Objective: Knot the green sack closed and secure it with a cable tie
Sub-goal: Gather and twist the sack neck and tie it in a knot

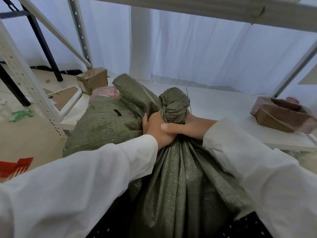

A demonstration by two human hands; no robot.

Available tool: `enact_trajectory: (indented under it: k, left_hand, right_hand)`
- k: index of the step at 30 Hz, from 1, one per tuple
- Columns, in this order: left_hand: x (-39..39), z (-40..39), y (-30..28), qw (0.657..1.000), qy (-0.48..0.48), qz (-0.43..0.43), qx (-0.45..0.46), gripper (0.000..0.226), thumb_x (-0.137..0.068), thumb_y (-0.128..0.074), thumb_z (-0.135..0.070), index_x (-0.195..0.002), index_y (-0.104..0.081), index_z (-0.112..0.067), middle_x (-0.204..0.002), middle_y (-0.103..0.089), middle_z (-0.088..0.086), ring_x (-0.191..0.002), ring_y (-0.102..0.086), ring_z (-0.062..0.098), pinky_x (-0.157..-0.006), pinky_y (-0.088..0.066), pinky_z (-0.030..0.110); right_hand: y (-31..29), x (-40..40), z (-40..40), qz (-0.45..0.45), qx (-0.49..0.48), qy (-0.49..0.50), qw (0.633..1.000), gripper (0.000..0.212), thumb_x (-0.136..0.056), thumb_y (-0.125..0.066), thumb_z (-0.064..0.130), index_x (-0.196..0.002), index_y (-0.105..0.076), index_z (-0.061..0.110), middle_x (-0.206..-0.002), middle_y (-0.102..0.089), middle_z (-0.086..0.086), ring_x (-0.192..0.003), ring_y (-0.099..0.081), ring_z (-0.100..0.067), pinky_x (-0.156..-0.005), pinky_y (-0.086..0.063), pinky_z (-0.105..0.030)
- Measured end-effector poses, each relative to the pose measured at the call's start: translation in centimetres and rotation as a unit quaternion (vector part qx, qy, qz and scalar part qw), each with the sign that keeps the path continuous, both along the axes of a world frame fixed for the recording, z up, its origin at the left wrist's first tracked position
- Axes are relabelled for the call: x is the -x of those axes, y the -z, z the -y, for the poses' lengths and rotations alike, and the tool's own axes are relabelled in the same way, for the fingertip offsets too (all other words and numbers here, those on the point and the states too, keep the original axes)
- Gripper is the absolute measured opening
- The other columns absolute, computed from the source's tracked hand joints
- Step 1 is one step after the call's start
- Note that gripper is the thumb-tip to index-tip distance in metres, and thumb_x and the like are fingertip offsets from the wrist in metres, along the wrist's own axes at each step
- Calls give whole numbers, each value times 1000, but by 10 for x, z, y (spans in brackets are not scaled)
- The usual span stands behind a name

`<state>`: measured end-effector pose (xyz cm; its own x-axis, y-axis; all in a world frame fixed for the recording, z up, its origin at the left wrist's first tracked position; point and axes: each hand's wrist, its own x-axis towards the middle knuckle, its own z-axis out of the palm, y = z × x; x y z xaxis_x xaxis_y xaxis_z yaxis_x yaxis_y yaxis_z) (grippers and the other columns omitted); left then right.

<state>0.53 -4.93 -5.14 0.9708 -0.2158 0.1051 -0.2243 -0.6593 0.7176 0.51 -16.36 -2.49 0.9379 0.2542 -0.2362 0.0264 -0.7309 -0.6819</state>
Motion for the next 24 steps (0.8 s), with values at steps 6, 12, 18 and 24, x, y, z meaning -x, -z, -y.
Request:
enact_trajectory:
  k: [6, 12, 18, 24]
  left_hand:
    - [-8, 2, 5, 998, -8, -19, 53, 36, -67, -52, -55, -98, -60, -38, -102, -61, -18, -120, -47, 9, -116, -1, 38]
    - [0, 2, 3, 998, -19, -13, 58, 20, -72, -68, -40, -85, -54, -33, -96, -61, -12, -118, -48, 14, -117, -2, 35]
    - [0, 1, 11, 999, 9, 35, -7, 41, -67, -57, -57, -98, -62, -31, -106, -65, -11, -120, -48, 12, -115, -2, 37]
    - [4, -13, 12, 998, 33, 32, -33, 58, -63, -37, -56, -111, -58, -31, -119, -62, -7, -125, -43, 14, -116, -2, 36]
  right_hand:
    - [-6, 6, 18, 76, -30, -7, 997, 126, -39, -74, 75, -144, -25, 25, -146, -40, 2, -135, -37, -14, -113, -30, -38]
    - [-46, 13, 11, 239, -193, 130, 943, 68, -80, -59, 53, -140, -34, 32, -131, -48, 9, -123, -45, -4, -96, -35, -16]
    - [-43, 3, -28, 208, 49, 97, 972, 31, -88, -49, 52, -86, -67, 27, -91, -66, 9, -89, -57, -12, -81, -39, -27]
    - [-25, -8, -51, 285, 169, 107, 938, 43, -93, -39, 36, -55, -37, 15, -66, -43, 0, -59, -40, -18, -55, -31, -29]
